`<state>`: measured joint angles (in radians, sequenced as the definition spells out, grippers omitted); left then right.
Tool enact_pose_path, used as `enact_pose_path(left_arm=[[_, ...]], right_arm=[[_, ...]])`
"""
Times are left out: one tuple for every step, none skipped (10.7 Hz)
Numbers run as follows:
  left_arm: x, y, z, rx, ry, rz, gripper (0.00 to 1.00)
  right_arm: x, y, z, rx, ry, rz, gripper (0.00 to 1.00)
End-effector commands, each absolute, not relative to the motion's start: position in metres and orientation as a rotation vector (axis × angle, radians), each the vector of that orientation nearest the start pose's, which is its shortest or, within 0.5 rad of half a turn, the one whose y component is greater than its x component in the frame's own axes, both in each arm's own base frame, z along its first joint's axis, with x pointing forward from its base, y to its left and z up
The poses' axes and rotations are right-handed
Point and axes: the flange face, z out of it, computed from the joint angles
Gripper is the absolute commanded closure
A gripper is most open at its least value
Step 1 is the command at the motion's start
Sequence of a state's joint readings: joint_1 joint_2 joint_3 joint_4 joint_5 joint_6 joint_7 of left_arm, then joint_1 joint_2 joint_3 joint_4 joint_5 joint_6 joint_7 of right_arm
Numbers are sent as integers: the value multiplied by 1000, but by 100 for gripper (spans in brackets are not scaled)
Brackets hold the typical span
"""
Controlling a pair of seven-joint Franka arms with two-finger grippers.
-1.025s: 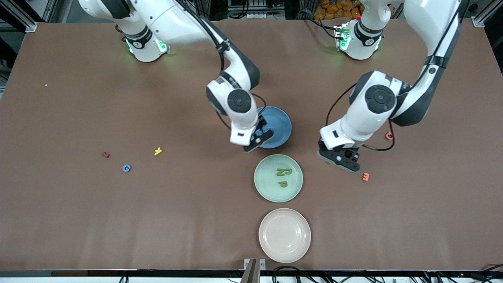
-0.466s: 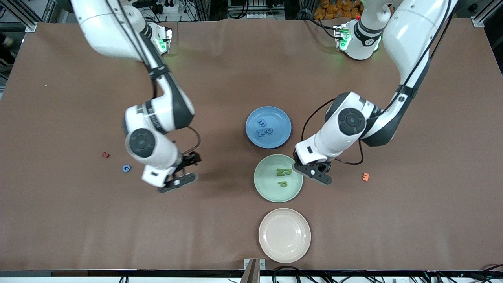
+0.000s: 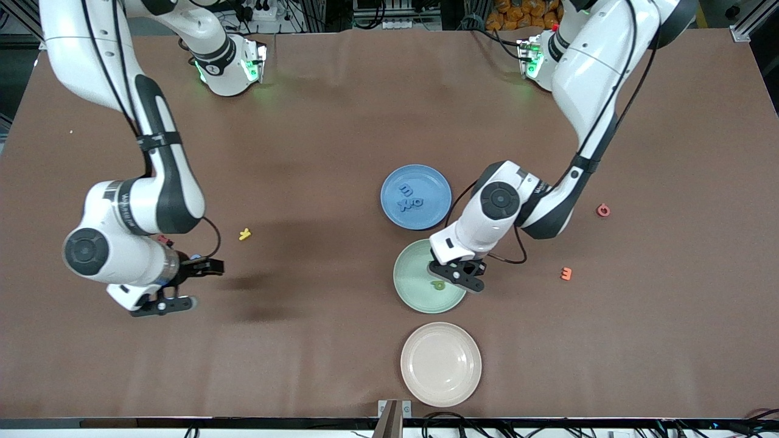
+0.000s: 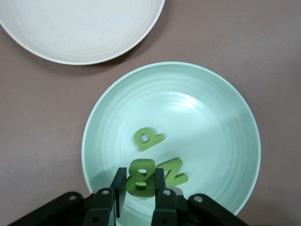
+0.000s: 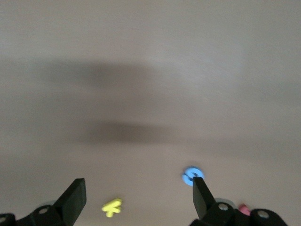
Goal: Sort letters by color into matching plates
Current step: 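Grasp the blue c with the right gripper while the left gripper withdraws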
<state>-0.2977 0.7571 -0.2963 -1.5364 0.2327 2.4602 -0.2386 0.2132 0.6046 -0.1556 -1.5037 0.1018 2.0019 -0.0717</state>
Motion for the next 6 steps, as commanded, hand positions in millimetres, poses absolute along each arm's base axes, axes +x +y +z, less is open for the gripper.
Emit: enact_pose_path(left_arm=[[632, -379, 241, -3141, 653, -339, 57], [631, -380, 241, -3141, 653, -339, 9], [632, -379, 243, -3143, 647, -343, 0], [632, -380, 249, -3148, 640, -355, 0], [634, -379, 263, -3155, 611, -382, 0], [635, -376, 279, -3160, 576, -399, 0]], right_arm=[[668, 40, 299, -3127, 347, 211, 0], [660, 37, 290, -3111, 506, 194, 0], [650, 30, 281, -3092, 613, 170, 0], [640, 19, 273, -3067, 725, 127, 0], [632, 9, 263, -3050, 789, 103, 0], [622, -6, 251, -3043, 814, 88, 0]])
